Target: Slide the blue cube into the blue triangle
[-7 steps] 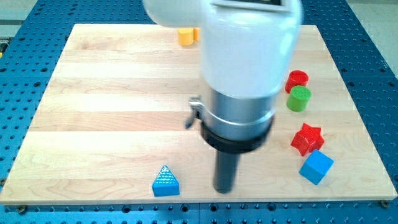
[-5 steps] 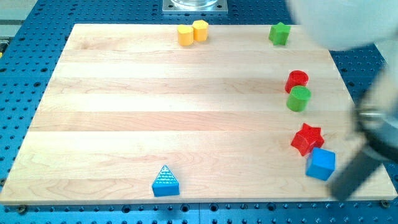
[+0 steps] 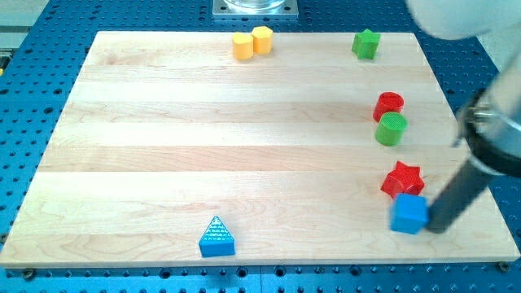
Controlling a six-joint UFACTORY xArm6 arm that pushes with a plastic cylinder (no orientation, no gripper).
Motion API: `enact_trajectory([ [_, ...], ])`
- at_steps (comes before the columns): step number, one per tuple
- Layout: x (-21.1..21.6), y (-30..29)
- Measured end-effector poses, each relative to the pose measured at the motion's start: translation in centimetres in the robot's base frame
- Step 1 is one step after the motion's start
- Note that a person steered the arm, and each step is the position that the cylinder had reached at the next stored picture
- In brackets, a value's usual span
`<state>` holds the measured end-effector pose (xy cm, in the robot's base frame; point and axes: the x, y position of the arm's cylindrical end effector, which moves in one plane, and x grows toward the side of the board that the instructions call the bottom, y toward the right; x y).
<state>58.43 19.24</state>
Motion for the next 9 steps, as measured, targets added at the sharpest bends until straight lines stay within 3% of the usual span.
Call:
enact_trajectory([
  [1, 0.0, -7.8],
  [2, -2.6, -8.4],
  [3, -3.3, -13.7],
  [4, -1.0, -15.6],
  [5, -0.4, -11.1],
  [7, 3.4, -18.4],
  [8, 3.4, -16.9],
  [9, 3.1, -10.5],
])
